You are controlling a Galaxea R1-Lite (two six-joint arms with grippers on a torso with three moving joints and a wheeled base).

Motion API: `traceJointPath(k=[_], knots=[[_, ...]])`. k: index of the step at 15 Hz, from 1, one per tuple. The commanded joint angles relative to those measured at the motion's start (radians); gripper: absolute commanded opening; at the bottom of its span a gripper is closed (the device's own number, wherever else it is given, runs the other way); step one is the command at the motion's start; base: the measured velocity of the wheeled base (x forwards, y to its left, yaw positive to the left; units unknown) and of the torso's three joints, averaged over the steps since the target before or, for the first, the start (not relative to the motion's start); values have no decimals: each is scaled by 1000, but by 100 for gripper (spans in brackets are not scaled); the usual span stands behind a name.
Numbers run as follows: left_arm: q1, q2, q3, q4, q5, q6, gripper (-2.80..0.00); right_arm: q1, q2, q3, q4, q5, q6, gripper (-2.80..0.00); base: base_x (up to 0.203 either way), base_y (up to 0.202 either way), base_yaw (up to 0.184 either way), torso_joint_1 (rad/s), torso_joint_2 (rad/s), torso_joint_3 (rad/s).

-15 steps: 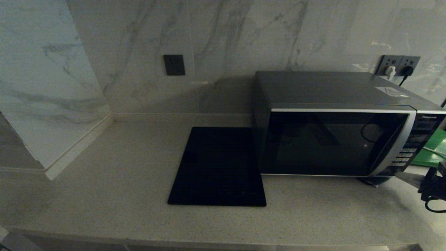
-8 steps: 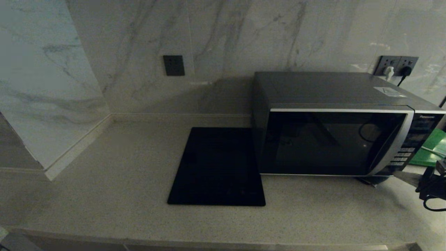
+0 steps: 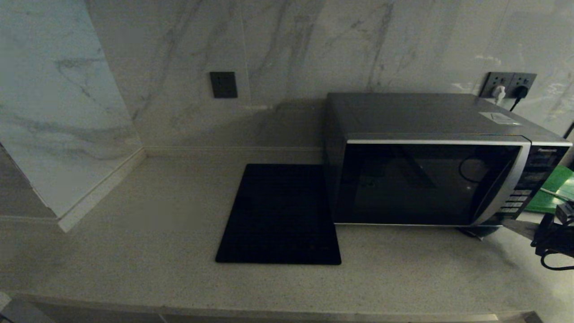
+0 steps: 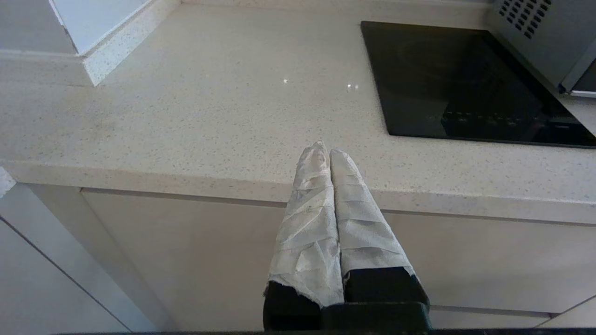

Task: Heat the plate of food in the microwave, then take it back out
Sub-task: Open the microwave oven

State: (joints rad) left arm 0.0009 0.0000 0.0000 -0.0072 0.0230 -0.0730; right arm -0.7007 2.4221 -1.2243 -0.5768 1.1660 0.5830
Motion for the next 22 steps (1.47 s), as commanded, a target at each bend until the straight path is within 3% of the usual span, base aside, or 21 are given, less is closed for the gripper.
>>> traceJointPath(k=[1, 12, 22], knots=[[2, 1, 0, 0, 0, -1, -280, 9, 1, -10, -6, 6, 3, -280, 0, 0, 0, 0, 0, 0], [1, 0, 0, 0, 0, -1, -280, 13, 32, -49, -5, -2, 3, -280, 0, 0, 0, 0, 0, 0], [1, 2, 0, 0, 0, -1, -280, -45, 7, -58, -5, -3, 5, -280, 0, 0, 0, 0, 0, 0]])
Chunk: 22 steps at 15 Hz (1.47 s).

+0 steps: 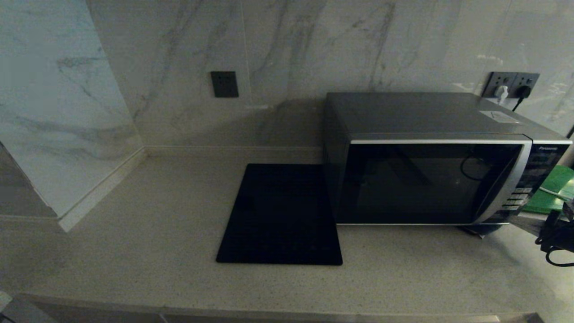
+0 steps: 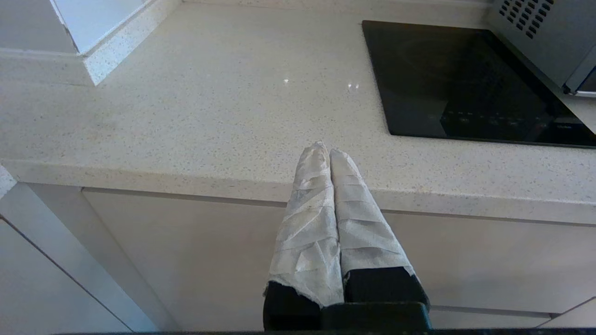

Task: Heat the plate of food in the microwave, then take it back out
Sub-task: Open the microwave oven

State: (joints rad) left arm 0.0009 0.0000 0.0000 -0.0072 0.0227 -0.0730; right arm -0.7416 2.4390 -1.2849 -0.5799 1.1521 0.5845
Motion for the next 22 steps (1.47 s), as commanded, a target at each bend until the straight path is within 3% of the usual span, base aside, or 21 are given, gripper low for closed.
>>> traceJointPath(k=[1, 8, 13, 19, 22], knots=[[1, 2, 0, 0, 0, -1, -280, -4, -9, 2, -3, 12, 3, -280, 0, 0, 0, 0, 0, 0], [1, 1, 0, 0, 0, -1, -280, 1, -16, 12, -2, 12, 3, -280, 0, 0, 0, 0, 0, 0], [1, 2, 0, 0, 0, -1, -280, -99, -168, 149, -1, 14, -10, -280, 0, 0, 0, 0, 0, 0], [1, 0, 0, 0, 0, -1, -280, -195, -586, 331, 69, 0, -4, -280, 0, 0, 0, 0, 0, 0], [1, 0, 0, 0, 0, -1, -280, -185, -870, 421, 125, -96, -5, -280, 0, 0, 0, 0, 0, 0]])
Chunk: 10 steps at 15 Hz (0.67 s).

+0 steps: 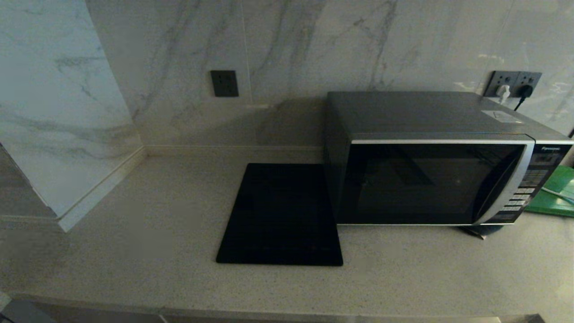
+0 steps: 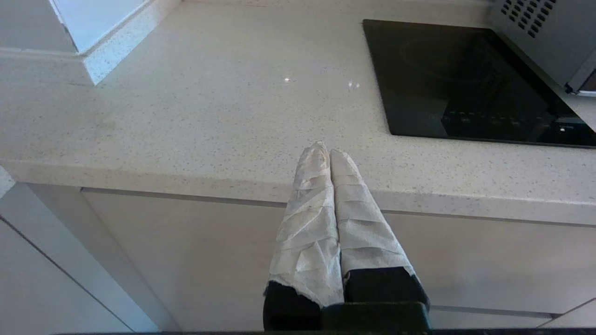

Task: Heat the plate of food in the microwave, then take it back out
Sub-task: Open the microwave oven

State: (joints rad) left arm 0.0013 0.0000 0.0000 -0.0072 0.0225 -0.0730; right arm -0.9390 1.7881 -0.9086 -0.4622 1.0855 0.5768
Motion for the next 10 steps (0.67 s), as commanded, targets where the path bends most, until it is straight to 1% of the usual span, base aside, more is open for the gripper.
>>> traceJointPath(k=[1, 2, 4, 6, 8, 9, 10], knots=[[0, 1, 0, 0, 0, -1, -280, 65, -302, 78, 24, -103, 0, -280, 0, 0, 0, 0, 0, 0], [0, 2, 0, 0, 0, -1, -280, 160, -356, 101, 45, -198, -7, -280, 0, 0, 0, 0, 0, 0], [0, 2, 0, 0, 0, -1, -280, 398, -429, 119, 99, -411, -46, -280, 0, 0, 0, 0, 0, 0], [0, 0, 0, 0, 0, -1, -280, 663, -472, 120, 161, -652, -94, -280, 0, 0, 0, 0, 0, 0], [0, 0, 0, 0, 0, -1, -280, 930, -482, 106, 209, -922, -146, -280, 0, 0, 0, 0, 0, 0], [0, 1, 0, 0, 0, -1, -280, 1035, -472, 89, 227, -1060, -182, -280, 0, 0, 0, 0, 0, 0], [0, 0, 0, 0, 0, -1, -280, 1110, -455, 58, 241, -1176, -220, -280, 0, 0, 0, 0, 0, 0]])
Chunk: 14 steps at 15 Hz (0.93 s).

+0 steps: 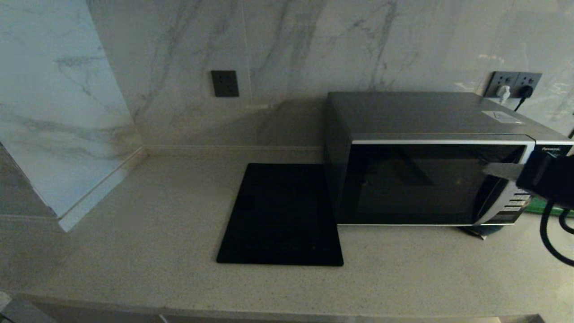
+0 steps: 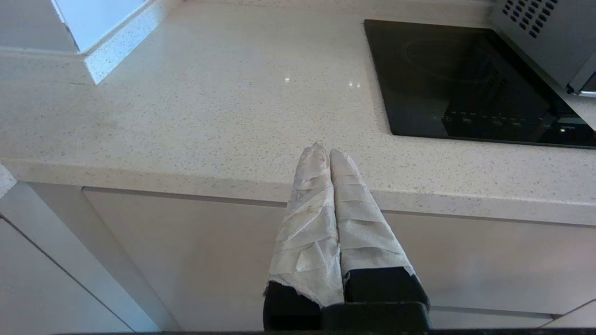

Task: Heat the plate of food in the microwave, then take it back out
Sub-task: Open the microwave oven

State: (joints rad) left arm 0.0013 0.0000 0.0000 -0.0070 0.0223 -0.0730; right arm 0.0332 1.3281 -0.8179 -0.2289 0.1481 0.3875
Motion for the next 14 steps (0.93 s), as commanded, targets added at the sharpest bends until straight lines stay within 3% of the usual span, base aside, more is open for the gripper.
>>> traceJointPath(k=[1, 5, 14], knots=[[2, 1, 0, -1, 1, -1, -280, 196, 22, -78, 20, -314, -63, -280, 0, 0, 0, 0, 0, 0], [0, 1, 0, -1, 1, -1, -280, 331, 108, -139, 26, -426, -190, -280, 0, 0, 0, 0, 0, 0], [0, 1, 0, -1, 1, -1, -280, 529, 389, -315, 20, -494, -196, -280, 0, 0, 0, 0, 0, 0]])
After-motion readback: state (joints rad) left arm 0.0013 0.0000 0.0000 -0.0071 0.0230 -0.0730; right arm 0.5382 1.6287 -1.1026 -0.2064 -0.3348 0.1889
